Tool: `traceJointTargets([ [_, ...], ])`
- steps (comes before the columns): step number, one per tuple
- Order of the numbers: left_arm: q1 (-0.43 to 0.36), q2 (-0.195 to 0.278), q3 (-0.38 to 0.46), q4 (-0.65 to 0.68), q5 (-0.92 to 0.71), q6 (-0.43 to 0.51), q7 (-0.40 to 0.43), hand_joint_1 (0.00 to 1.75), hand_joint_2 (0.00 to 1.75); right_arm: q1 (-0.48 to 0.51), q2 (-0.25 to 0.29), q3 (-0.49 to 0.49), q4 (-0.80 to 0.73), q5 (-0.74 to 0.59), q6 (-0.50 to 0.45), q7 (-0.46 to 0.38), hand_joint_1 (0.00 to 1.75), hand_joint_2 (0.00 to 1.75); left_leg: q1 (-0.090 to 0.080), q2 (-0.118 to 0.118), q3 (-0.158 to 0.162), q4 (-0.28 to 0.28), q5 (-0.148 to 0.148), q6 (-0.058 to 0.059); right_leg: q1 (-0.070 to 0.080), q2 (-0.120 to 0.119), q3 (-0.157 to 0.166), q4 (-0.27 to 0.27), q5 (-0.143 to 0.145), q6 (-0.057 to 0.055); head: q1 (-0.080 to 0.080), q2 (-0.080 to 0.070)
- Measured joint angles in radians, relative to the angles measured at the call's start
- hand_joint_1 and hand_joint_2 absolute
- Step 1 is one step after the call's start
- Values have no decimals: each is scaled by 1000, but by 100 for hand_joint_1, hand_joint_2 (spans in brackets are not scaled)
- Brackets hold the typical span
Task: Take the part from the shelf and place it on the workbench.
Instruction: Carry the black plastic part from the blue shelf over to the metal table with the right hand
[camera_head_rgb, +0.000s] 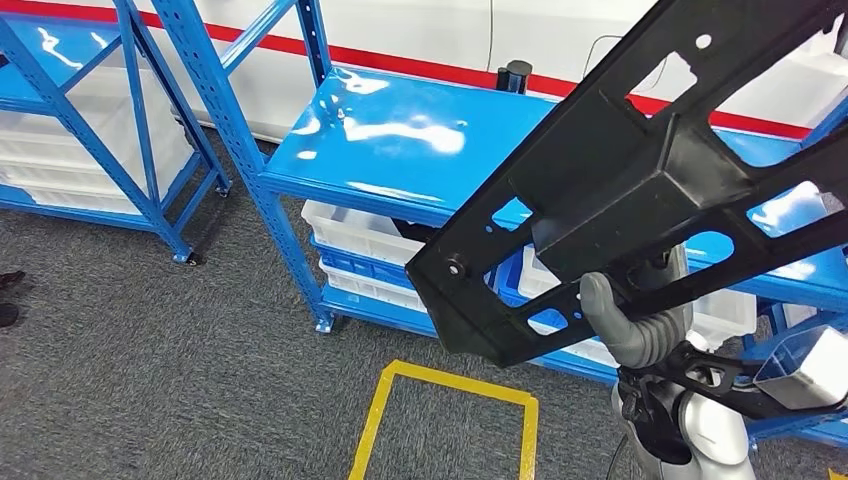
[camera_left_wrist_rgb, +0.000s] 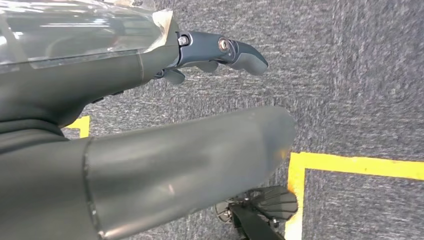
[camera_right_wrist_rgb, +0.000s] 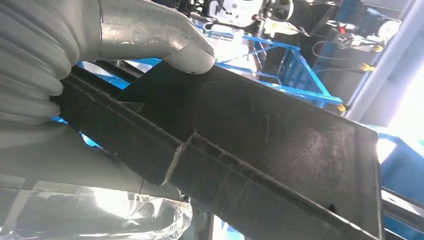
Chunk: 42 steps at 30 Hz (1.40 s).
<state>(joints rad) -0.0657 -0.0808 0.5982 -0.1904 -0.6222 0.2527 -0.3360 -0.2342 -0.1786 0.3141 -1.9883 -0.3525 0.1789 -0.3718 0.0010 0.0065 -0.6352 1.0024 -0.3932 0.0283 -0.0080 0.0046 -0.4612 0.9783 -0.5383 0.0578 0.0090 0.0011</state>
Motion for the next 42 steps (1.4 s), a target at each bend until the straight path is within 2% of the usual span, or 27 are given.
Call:
traceJointTargets([
  [1,2,0,1,0,0,3,-2,0,0,1,1,-1,0,2,4,0,164,175,-1,0,-2,-1,8,-6,4,1,1,-9,0,-8,-2,0],
  [3,8,0,2,0,0,7,-6,0,0,3,3,-1,1,6,9,1,164,175,2,-3,-9,6,3,-17,-5,-1,-16,-6,14,-25,-3,0],
  [5,13,0,3,0,0,10,-8,0,0,3,6,-1,2,14,8,0,164,175,6,-7,-33,66,-69,-27,-14,-5,-33,-8,35,-45,-6,0],
  [7,15,-2,3,0,1,11,-9,0,0,3,9,0,3,29,3,-1,164,175,10,-9,-67,192,-171,-36,-12,-7,-55,-6,57,-54,-9,0],
  [8,15,-2,3,0,1,11,-9,0,0,4,11,0,4,37,-1,-2,164,175,12,-9,-78,252,-197,-40,-11,-8,-68,-4,68,-55,-9,0],
  [9,15,-2,3,0,1,12,-9,0,0,6,12,0,4,43,-5,-3,164,175,14,-9,-78,291,-199,-44,-10,-8,-83,-1,78,-53,-9,0],
  [10,15,-2,3,0,2,12,-9,0,0,9,14,0,4,48,-8,-5,164,175,17,-9,-60,295,-180,-47,-10,-9,-98,3,87,-49,-10,0],
  [12,14,-3,3,0,2,12,-9,0,0,13,16,0,4,56,-13,-11,164,175,26,-9,27,200,-132,-51,-12,-9,-123,16,99,-41,-10,0],
  [14,13,-3,3,0,1,12,-9,0,0,16,17,1,4,60,-13,-19,164,175,28,-13,120,66,-131,-50,-9,-9,-142,30,109,-28,-10,0],
  [15,12,-3,3,0,1,12,-9,0,0,17,17,1,3,61,-12,-23,164,175,24,-14,142,28,-139,-46,-8,-9,-147,33,116,-19,-10,0],
  [17,13,-3,3,0,1,12,-8,0,0,21,18,1,3,62,-10,-30,164,175,14,-14,139,10,-137,-27,-9,-10,-154,30,131,0,-9,0],
  [19,15,-3,3,1,2,12,-8,0,0,26,16,2,4,63,-9,-36,164,175,11,-8,118,5,-115,-1,-12,-10,-171,46,114,4,-9,0],
  [21,15,-2,4,1,3,12,-8,0,0,29,14,1,4,63,-8,-38,164,175,10,-2,86,2,-87,19,-14,-8,-210,135,33,-11,-8,0],
  [23,15,-1,4,1,4,13,-8,0,0,31,13,1,5,63,-8,-39,164,175,7,1,53,3,-60,24,-13,-7,-244,270,-47,-18,-6,0],
  [25,16,-1,4,1,4,12,-8,0,0,34,13,1,7,63,-8,-39,164,175,5,3,20,5,-34,24,-12,-7,-234,338,-56,-5,-5,0],
  [26,16,-2,4,1,4,12,-8,0,0,36,12,1,8,63,-8,-39,164,175,5,3,4,6,-21,22,-12,-7,-204,320,-37,6,-5,0],
  [28,16,-2,4,1,4,12,-8,0,0,36,12,1,9,64,-9,-41,164,175,5,3,-23,7,3,16,-13,-7,-98,195,-3,18,-5,0],
  [29,16,-2,4,1,4,12,-8,0,0,35,12,1,9,67,-9,-43,164,175,3,3,-33,8,15,11,-10,-7,-35,107,-4,16,-5,0],
  [31,16,-3,4,0,6,12,-8,0,0,34,13,1,9,77,-13,-50,164,175,1,2,-41,5,38,-1,-4,-6,32,-1,-21,1,-7,0],
  [33,17,-4,6,1,8,12,-9,0,0,34,12,1,11,86,-18,-58,164,175,2,1,-44,0,58,-13,-2,-5,26,-13,-16,-15,-9,0],
  [34,18,-4,8,1,10,12,-9,0,0,33,12,1,12,89,-20,-59,164,175,4,-1,-49,5,50,-19,-6,-6,18,-12,-6,-24,-9,0],
  [35,20,-4,10,1,11,12,-10,0,0,33,12,1,14,92,-23,-60,164,175,6,-3,-57,24,21,-24,-9,-8,7,-12,6,-34,-11,0],
  [36,21,-4,11,1,12,11,-11,0,0,34,13,1,15,94,-26,-61,164,175,9,-5,-68,62,-29,-29,-13,-9,-6,-12,19,-44,-13,0],
  [38,21,-6,13,1,10,10,-13,0,0,34,14,0,15,101,-34,-62,164,175,11,-6,-93,185,-140,-35,-11,-11,-32,-10,45,-55,-16,0],
  [39,21,-6,13,1,8,9,-13,0,0,35,14,0,15,104,-37,-63,164,175,12,-6,-99,247,-167,-38,-9,-11,-47,-8,58,-55,-17,0],
  [41,21,-7,13,1,4,5,-15,0,0,39,14,0,15,110,-44,-64,164,175,14,-6,-78,297,-147,-41,-8,-12,-82,0,82,-50,-17,0],
  [42,20,-7,13,1,3,3,-15,0,0,42,14,-1,15,112,-47,-65,164,175,16,-6,-41,269,-120,-41,-8,-12,-100,6,91,-46,-17,0],
])
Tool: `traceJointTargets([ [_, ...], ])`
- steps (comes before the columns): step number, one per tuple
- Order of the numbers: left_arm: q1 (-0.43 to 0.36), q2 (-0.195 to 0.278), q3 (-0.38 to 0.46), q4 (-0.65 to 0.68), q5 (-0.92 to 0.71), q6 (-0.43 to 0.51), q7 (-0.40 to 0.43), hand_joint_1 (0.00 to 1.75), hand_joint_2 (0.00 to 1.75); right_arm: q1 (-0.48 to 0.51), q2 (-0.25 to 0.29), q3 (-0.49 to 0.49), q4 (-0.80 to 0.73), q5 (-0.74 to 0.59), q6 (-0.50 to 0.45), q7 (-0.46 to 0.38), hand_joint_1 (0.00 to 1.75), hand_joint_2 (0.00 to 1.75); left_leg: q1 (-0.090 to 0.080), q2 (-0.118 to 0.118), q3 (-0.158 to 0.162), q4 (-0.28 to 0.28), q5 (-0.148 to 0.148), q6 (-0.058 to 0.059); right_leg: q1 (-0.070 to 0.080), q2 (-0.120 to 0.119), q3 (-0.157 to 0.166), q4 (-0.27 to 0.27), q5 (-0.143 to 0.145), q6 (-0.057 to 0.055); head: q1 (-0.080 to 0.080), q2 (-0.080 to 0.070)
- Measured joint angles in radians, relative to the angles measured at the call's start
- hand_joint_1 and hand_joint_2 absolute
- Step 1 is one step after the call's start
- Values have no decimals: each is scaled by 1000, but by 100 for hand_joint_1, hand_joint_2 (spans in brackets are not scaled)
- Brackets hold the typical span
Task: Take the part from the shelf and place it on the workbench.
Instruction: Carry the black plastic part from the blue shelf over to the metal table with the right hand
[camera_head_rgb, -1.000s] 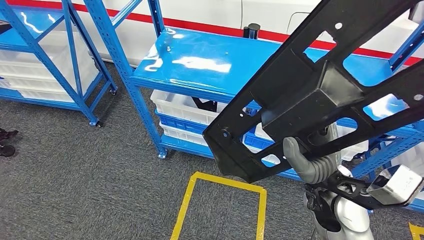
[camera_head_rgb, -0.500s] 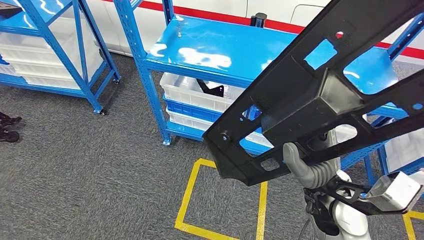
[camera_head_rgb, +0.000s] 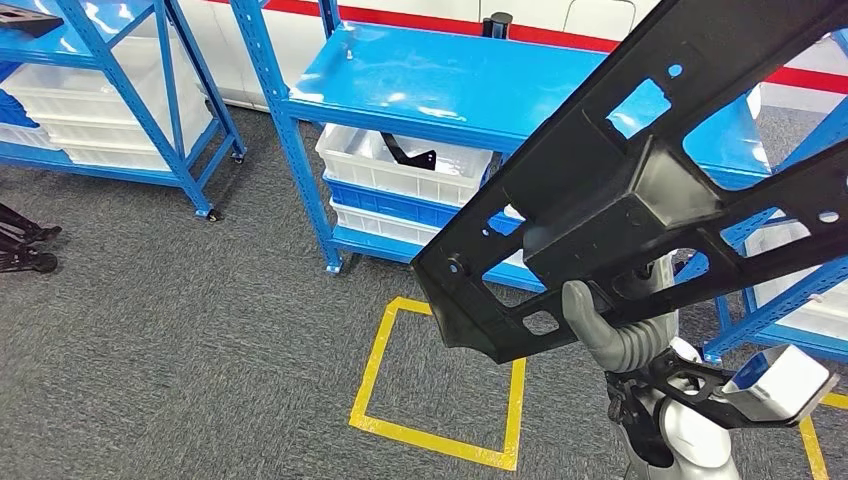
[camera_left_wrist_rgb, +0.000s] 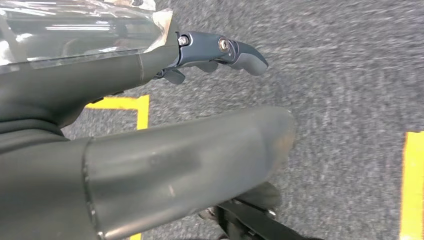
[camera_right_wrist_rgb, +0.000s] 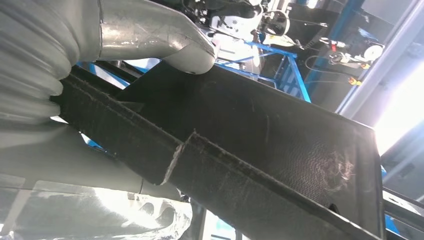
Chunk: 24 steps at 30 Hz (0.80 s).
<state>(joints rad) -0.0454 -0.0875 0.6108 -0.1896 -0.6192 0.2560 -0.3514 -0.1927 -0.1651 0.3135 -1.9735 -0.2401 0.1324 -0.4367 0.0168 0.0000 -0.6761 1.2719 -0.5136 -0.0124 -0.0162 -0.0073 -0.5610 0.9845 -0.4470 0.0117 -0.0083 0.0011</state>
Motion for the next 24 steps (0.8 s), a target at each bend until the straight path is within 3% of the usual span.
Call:
traceJointTargets([
  [1,-1,0,0,0,-1,-1,-1,0,0,2,0,0,0,2,-1,-1,164,175,3,-1,51,-58,15,0,0,0,-16,8,7,5,0,0],
  [2,-2,-1,0,0,-1,-2,-2,0,0,4,0,-1,-1,4,-2,-1,164,175,4,-3,106,-132,11,1,1,0,-29,17,13,11,-1,0],
  [4,-5,-2,0,0,-3,-2,-5,0,0,4,-1,-3,-3,6,-3,-2,164,175,1,-9,172,-234,-16,8,4,0,-45,27,25,25,0,0],
  [5,-5,-2,0,0,-4,-2,-6,0,0,4,-1,-4,-3,6,-3,-3,164,175,-4,-11,178,-254,-23,15,5,-1,-49,27,32,32,1,0],
  [7,-3,-3,0,0,-5,-2,-9,0,0,6,-1,-5,-3,6,-3,-4,164,175,-8,-9,161,-260,-9,37,2,-2,-59,28,38,43,1,0],
  [8,-3,-3,0,0,-6,-2,-12,0,0,7,-1,-5,-3,7,-3,-5,164,175,-9,-8,150,-263,0,48,1,-2,-70,42,24,42,2,0],
  [9,-3,-2,0,0,-7,-2,-14,0,0,9,-2,-6,-3,9,-3,-5,164,175,-8,-8,137,-265,12,58,1,-1,-87,76,-8,37,3,0],
  [11,-3,-1,0,0,-9,-2,-18,0,0,10,-2,-7,-3,15,-3,-8,164,175,-8,-12,110,-265,36,67,2,1,-129,198,-96,24,7,0],
  [12,-3,0,0,0,-10,-2,-20,0,0,12,-2,-7,-3,20,-3,-9,164,175,-9,-15,97,-264,48,68,2,2,-143,263,-127,23,8,0],
  [13,-3,-1,0,0,-10,-2,-21,0,0,14,-2,-7,-3,23,-3,-10,164,175,-9,-20,83,-263,59,67,2,3,-147,307,-137,27,8,0],
  [14,-2,-1,0,0,-11,-2,-22,0,0,16,-2,-6,-3,26,-3,-10,164,175,-10,-27,71,-262,70,65,2,4,-133,318,-129,35,8,0],
  [15,-1,-1,0,0,-11,-2,-23,0,0,17,-2,-6,-3,28,-3,-10,164,175,-10,-34,60,-262,79,63,2,8,-102,292,-109,43,8,0],
  [16,-1,-2,0,0,-11,-3,-23,0,0,18,-2,-6,-3,30,-3,-10,164,175,-9,-43,51,-261,88,60,3,19,-52,230,-90,47,8,0],
  [18,-3,-4,0,0,-11,-4,-25,0,0,18,-1,-6,-4,32,-3,-10,164,175,-11,-61,37,-260,104,51,3,62,57,77,-81,41,7,0],
  [19,-4,-4,0,0,-11,-6,-27,0,0,18,-1,-7,-5,33,-3,-10,164,175,-12,-70,32,-261,113,45,5,78,89,24,-86,35,7,0],
  [20,-5,-5,0,0,-11,-7,-27,0,0,18,-1,-7,-6,34,-2,-10,164,175,-13,-80,28,-263,122,39,8,84,102,-1,-93,31,7,0],
  [22,-3,-4,0,0,-12,-8,-28,0,0,18,-1,-6,-6,36,0,-10,164,175,-13,-96,21,-265,134,27,3,64,97,-9,-89,23,7,0],
  [24,0,-3,0,0,-12,-8,-28,0,0,17,-1,-6,-6,37,1,-11,164,175,-13,-69,0,-224,99,18,-7,39,96,-11,-79,8,3,0],
])
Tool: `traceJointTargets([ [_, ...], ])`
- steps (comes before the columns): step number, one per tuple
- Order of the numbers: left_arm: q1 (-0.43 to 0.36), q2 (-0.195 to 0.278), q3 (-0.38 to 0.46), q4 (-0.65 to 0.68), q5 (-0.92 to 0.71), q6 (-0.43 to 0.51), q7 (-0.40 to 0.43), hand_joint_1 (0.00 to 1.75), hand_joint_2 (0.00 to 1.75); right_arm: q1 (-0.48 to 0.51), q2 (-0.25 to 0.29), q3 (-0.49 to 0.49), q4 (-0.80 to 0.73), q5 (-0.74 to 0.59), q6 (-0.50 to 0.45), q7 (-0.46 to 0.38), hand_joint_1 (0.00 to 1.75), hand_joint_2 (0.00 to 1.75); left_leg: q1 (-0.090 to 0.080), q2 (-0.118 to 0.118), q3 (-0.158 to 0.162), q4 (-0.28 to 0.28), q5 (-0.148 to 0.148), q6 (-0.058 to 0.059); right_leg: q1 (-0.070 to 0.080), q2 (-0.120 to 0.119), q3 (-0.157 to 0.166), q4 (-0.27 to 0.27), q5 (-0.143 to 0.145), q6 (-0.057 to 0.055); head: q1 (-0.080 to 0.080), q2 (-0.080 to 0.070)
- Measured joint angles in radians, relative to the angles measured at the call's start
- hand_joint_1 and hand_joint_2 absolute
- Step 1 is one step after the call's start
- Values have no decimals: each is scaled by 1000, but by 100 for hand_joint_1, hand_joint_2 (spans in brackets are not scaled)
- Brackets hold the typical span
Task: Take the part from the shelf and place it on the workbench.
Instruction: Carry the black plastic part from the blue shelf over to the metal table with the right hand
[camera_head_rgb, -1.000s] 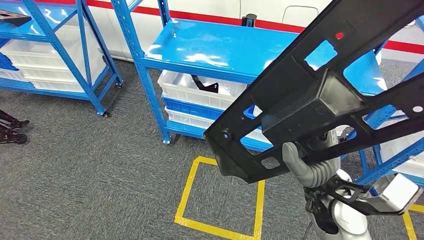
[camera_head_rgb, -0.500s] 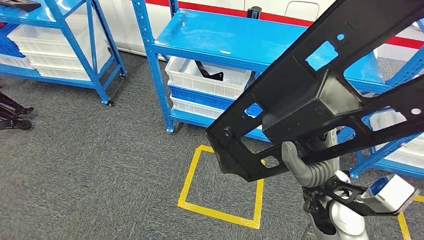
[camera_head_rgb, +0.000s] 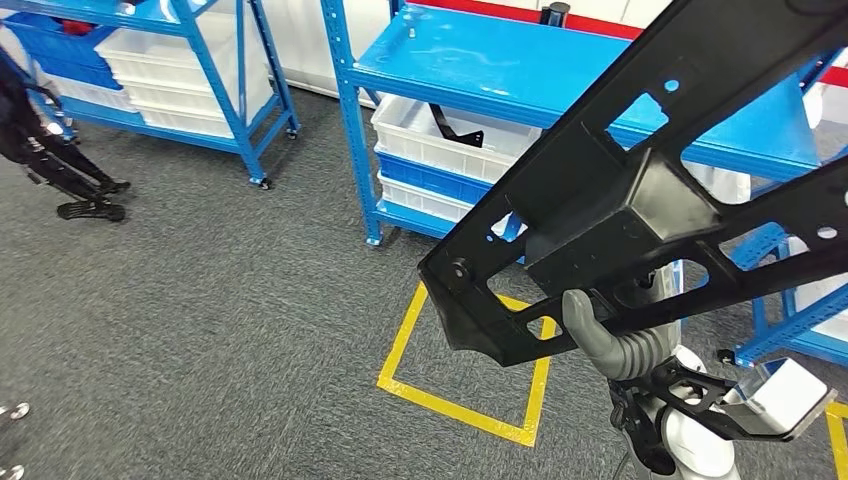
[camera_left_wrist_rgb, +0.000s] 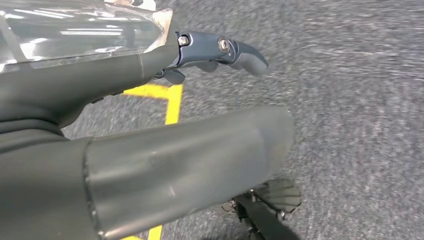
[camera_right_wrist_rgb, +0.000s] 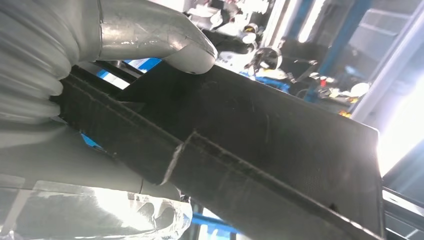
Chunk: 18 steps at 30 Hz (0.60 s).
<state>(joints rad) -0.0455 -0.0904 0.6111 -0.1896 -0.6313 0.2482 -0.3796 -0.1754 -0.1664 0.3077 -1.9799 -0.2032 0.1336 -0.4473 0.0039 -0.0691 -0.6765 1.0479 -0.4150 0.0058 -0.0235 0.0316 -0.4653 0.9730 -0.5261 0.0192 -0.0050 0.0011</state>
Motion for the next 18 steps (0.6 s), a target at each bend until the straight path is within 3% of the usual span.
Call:
traceJointTargets([
  [2,-1,0,0,0,0,0,0,0,0,0,0,0,0,0,0,0,164,175,2,44,-50,119,-79,-9,1,-28,-4,1,7,-12,-4,0],
  [3,-2,0,0,0,0,-1,0,0,0,0,0,1,0,0,0,0,164,175,4,54,-76,190,-112,-13,3,-43,-6,1,9,-15,-5,0],
  [4,-2,0,0,0,0,-1,0,0,0,0,0,1,0,0,1,0,164,175,7,59,-92,241,-127,-18,4,-58,-9,1,10,-16,-5,0],
  [5,-1,0,0,0,0,-2,0,0,0,0,0,2,0,0,1,0,164,175,10,63,-91,258,-124,-22,5,-71,-9,2,10,-16,-5,0],
  [6,0,0,0,0,0,-3,0,0,0,-1,0,2,0,0,1,0,164,175,14,69,-68,232,-103,-25,5,-84,-9,3,10,-15,-5,0],
  [8,1,1,0,0,0,-3,-1,0,0,-4,1,4,0,1,2,0,164,175,19,102,20,97,-51,-29,7,-107,-8,6,6,-9,-6,0],
  [9,0,2,0,0,1,-4,-1,0,0,-6,1,4,0,1,3,0,164,175,17,121,56,38,-34,-26,10,-117,-10,9,4,-5,-6,0],
  [11,-1,1,0,0,1,-5,-2,0,0,-10,1,5,0,1,5,0,164,175,9,139,78,-11,-32,-13,19,-135,-11,12,-1,6,-5,0],
  [13,0,2,0,0,1,-6,-3,0,0,-13,2,7,0,2,7,0,164,175,7,118,70,-19,-31,6,22,-149,-10,12,-3,16,-3,0],
  [15,0,3,0,0,1,-7,-3,0,0,-15,1,8,-1,2,9,0,164,175,9,97,67,-28,-23,23,18,-114,-27,44,-26,20,-1,0],
  [17,-1,4,0,0,1,-10,-3,0,0,-15,1,8,-2,2,10,0,164,175,10,74,63,-32,-17,33,14,-56,-82,156,-78,13,2,0],
  [18,-2,4,0,0,1,-11,-3,0,0,-15,0,8,-2,2,10,0,164,175,9,61,59,-32,-15,37,13,-42,-121,231,-104,9,3,0],
])
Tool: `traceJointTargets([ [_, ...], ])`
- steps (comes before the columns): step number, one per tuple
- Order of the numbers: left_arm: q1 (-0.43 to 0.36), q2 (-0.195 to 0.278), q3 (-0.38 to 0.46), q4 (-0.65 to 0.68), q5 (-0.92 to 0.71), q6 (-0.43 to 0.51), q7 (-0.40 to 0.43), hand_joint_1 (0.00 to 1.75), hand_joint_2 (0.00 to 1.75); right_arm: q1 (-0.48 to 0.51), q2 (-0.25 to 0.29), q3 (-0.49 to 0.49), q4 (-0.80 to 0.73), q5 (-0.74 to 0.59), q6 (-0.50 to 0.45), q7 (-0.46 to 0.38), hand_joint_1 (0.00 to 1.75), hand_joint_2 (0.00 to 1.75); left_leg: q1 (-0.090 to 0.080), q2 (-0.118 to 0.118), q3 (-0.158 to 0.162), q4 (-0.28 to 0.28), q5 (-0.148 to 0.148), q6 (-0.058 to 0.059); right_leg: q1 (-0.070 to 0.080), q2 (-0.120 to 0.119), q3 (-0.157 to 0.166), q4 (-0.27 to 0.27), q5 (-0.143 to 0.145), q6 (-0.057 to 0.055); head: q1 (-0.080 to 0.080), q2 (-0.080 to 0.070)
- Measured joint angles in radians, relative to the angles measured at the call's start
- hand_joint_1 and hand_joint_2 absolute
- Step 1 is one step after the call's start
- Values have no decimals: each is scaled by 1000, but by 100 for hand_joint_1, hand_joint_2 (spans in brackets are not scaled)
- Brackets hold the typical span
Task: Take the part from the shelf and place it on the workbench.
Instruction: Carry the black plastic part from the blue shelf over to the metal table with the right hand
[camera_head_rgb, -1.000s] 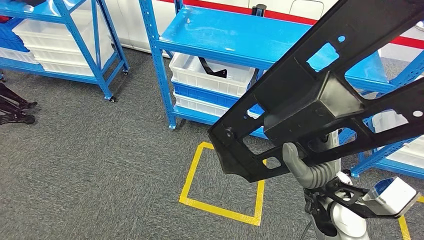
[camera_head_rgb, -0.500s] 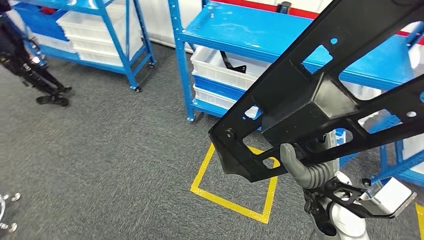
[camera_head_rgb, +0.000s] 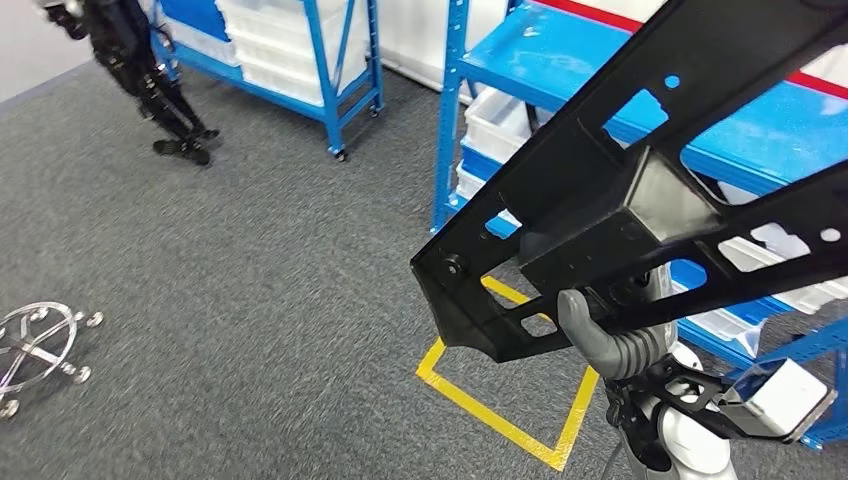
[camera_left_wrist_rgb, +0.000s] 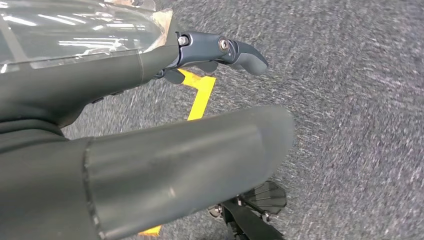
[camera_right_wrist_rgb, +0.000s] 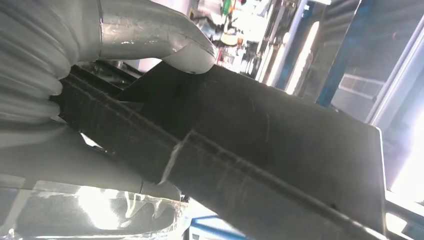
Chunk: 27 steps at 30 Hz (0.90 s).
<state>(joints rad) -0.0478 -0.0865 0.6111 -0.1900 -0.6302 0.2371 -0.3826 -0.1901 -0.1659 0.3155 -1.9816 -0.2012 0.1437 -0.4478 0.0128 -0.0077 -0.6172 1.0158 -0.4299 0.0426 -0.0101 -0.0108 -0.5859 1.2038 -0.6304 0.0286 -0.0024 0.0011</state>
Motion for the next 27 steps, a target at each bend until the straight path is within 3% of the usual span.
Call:
traceJointTargets([
  [2,0,0,0,0,0,-2,0,0,0,1,-1,0,0,0,0,0,164,175,-2,-26,-5,0,3,3,0,8,-49,87,-17,5,0,0],
  [3,1,0,0,0,0,-2,0,0,0,1,-1,0,0,0,0,0,164,175,-2,-40,-5,1,4,3,-1,9,-46,73,-1,13,0,0],
  [4,2,0,0,0,-1,-3,-1,0,0,1,-1,0,0,0,0,0,164,175,-2,-53,-5,1,6,1,-4,15,-23,17,31,23,0,0],
  [6,2,0,0,0,-4,-5,-3,0,0,1,-1,0,0,0,0,0,164,175,-4,-78,-7,4,9,-6,-11,51,38,-126,92,37,1,0],
  [8,2,1,0,0,-8,-9,-5,0,0,2,-2,0,-2,0,0,0,164,175,-6,-99,-15,5,16,-17,-12,76,67,-194,114,33,0,0],
  [10,6,2,0,0,-12,-15,-8,0,0,2,-2,0,-4,1,0,0,164,175,-5,-117,-21,2,25,-31,-10,63,68,-197,119,22,0,0],
  [11,10,3,0,0,-13,-18,-10,0,0,2,-2,0,-6,1,0,0,164,175,-5,-111,-27,5,22,-37,-12,53,69,-198,122,15,0,0],
  [13,12,4,0,0,-15,-21,-14,0,0,4,-2,0,-12,2,0,-1,164,175,-5,-63,-57,64,-16,-45,-17,29,69,-203,129,-2,-7,0],
  [15,10,4,0,0,-17,-23,-16,0,0,8,-2,0,-17,3,0,-2,164,175,-4,-11,-114,193,-84,-52,-12,2,68,-203,129,-13,-13,0],
  [17,10,3,0,0,-18,-23,-16,0,0,11,-3,0,-19,3,0,-2,164,175,0,2,-153,288,-116,-57,-7,-26,67,-202,129,-16,-14,0],
  [18,11,3,0,0,-18,-24,-16,0,0,12,-3,0,-19,3,0,-2,164,175,1,5,-148,284,-106,-58,-6,-39,67,-202,128,-16,-14,0],
  [19,11,4,0,0,-18,-24,-17,0,0,12,-3,0,-19,3,0,-2,164,175,2,11,-121,240,-81,-57,-6,-51,68,-202,128,-16,-14,0],
  [21,10,5,0,0,-18,-24,-20,0,0,12,-3,-1,-23,4,0,-2,164,175,-3,53,-40,102,-32,-53,-1,-72,70,-201,124,-13,-15,0],
  [23,7,6,0,0,-19,-25,-25,0,0,13,-4,-3,-29,4,-1,-3,164,175,-11,84,3,23,-17,-40,9,-90,70,-199,120,-6,-13,0],
  [25,5,7,0,0,-21,-25,-29,0,0,14,-4,-4,-32,5,-4,-5,164,175,-18,67,1,14,-15,-24,14,-113,71,-201,120,2,-11,0],
  [26,6,8,0,0,-22,-25,-30,0,0,15,-5,-4,-34,5,-6,-6,164,175,-18,55,1,10,-11,-16,13,-112,69,-198,117,6,-11,0],
  [27,6,8,0,0,-23,-25,-31,0,0,17,-6,-6,-36,5,-8,-7,164,175,-16,43,1,6,-7,-8,11,-95,64,-183,107,9,-11,0],
])
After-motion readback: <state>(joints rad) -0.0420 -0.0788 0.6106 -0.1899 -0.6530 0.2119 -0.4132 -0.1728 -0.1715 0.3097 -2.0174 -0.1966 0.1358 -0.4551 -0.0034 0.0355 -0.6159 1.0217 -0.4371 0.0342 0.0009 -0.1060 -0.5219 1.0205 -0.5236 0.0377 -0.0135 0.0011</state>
